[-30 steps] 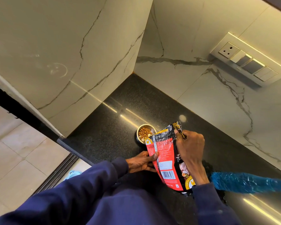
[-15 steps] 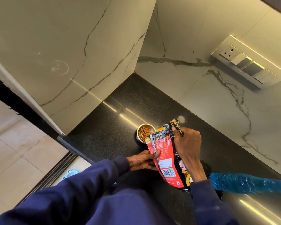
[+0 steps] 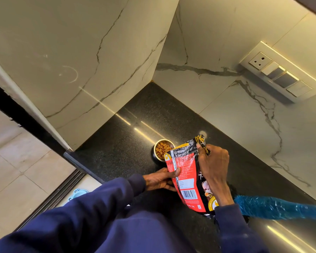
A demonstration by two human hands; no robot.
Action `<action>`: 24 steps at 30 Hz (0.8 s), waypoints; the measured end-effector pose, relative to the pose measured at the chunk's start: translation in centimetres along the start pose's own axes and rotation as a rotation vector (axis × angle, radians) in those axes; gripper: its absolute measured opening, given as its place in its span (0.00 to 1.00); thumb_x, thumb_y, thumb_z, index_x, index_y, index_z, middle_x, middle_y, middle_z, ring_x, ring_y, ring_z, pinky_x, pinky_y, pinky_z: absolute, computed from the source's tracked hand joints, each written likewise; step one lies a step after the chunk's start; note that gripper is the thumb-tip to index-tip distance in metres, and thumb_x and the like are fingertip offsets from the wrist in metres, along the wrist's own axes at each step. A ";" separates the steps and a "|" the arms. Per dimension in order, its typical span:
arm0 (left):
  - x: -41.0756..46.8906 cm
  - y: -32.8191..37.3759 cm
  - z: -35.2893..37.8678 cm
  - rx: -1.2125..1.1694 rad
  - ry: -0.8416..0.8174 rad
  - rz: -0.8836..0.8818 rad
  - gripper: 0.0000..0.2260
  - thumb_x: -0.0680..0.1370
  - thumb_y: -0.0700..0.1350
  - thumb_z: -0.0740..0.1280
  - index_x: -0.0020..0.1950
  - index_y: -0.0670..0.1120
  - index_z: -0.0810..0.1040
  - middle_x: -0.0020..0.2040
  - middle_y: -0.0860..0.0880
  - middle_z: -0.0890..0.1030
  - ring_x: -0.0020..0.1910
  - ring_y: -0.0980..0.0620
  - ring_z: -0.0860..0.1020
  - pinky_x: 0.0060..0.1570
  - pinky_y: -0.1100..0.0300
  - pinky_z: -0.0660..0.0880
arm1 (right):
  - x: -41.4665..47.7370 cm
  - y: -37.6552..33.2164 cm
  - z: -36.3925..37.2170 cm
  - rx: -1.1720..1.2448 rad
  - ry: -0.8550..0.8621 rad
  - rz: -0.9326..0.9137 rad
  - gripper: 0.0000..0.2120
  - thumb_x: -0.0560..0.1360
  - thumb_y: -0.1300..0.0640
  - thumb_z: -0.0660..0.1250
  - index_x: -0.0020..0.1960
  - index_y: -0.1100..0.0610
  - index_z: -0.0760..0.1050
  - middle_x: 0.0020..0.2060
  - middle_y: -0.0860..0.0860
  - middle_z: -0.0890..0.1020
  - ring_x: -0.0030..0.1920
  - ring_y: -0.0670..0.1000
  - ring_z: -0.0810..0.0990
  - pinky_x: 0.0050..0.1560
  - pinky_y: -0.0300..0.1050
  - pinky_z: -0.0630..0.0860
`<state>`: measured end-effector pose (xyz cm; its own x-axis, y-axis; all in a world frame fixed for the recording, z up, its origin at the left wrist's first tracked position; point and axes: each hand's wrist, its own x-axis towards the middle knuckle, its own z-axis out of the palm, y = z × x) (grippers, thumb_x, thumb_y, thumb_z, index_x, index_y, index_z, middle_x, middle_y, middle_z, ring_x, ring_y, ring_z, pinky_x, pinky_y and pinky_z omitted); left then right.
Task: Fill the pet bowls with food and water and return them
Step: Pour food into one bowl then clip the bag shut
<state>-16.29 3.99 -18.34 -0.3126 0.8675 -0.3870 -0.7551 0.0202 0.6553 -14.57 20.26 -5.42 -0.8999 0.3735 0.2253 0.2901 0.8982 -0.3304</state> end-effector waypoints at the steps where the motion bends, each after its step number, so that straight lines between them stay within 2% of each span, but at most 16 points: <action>1: 0.0 0.0 0.0 0.002 0.001 0.000 0.36 0.66 0.67 0.75 0.68 0.50 0.75 0.65 0.45 0.80 0.69 0.41 0.76 0.69 0.41 0.72 | 0.0 0.0 0.0 0.002 0.002 -0.002 0.17 0.78 0.55 0.71 0.33 0.61 0.77 0.26 0.51 0.79 0.25 0.47 0.75 0.29 0.38 0.69; 5: 0.0 0.1 0.2 -0.004 0.012 -0.002 0.38 0.66 0.67 0.75 0.69 0.48 0.74 0.65 0.45 0.80 0.66 0.45 0.78 0.68 0.44 0.74 | 0.1 0.1 -0.2 -0.011 0.009 -0.009 0.18 0.78 0.53 0.71 0.32 0.59 0.76 0.25 0.50 0.78 0.24 0.48 0.74 0.28 0.41 0.70; 11: -0.3 0.2 0.3 0.004 0.023 -0.010 0.36 0.68 0.66 0.74 0.70 0.48 0.74 0.66 0.45 0.80 0.67 0.44 0.78 0.67 0.43 0.74 | 0.0 0.3 -0.3 -0.012 0.010 -0.011 0.19 0.79 0.53 0.70 0.32 0.59 0.76 0.24 0.50 0.78 0.24 0.49 0.75 0.28 0.48 0.75; 15: -0.5 0.5 0.7 0.016 0.037 -0.003 0.36 0.71 0.63 0.72 0.73 0.45 0.71 0.67 0.43 0.80 0.68 0.43 0.77 0.65 0.46 0.77 | -0.2 0.4 -0.6 -0.010 0.026 -0.012 0.18 0.78 0.54 0.71 0.32 0.60 0.76 0.25 0.51 0.79 0.25 0.49 0.75 0.29 0.47 0.75; 18: -0.6 0.5 0.7 0.054 0.049 -0.015 0.29 0.76 0.57 0.68 0.74 0.45 0.70 0.70 0.41 0.77 0.69 0.41 0.76 0.68 0.41 0.73 | -1.1 0.9 -1.0 0.003 0.038 -0.009 0.18 0.79 0.54 0.71 0.32 0.59 0.75 0.26 0.50 0.79 0.25 0.49 0.76 0.28 0.44 0.73; 20: -0.7 0.7 0.8 0.091 0.056 -0.031 0.25 0.77 0.55 0.68 0.72 0.48 0.72 0.69 0.43 0.78 0.69 0.43 0.77 0.68 0.40 0.73 | -1.9 1.3 -1.4 0.019 0.071 -0.011 0.18 0.78 0.55 0.71 0.31 0.59 0.75 0.25 0.50 0.78 0.24 0.48 0.74 0.26 0.43 0.71; 24: -1.2 1.1 1.0 0.208 0.063 -0.040 0.25 0.76 0.56 0.71 0.70 0.49 0.74 0.67 0.47 0.81 0.67 0.47 0.79 0.67 0.41 0.74 | -4.0 1.6 -2.2 0.103 0.135 -0.009 0.17 0.76 0.61 0.72 0.31 0.58 0.74 0.24 0.45 0.71 0.23 0.41 0.67 0.25 0.35 0.59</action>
<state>-16.17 3.46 -16.56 -0.3248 0.8313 -0.4510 -0.6348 0.1618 0.7556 -9.81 20.72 -4.82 -0.8482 0.3995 0.3478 0.2412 0.8758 -0.4181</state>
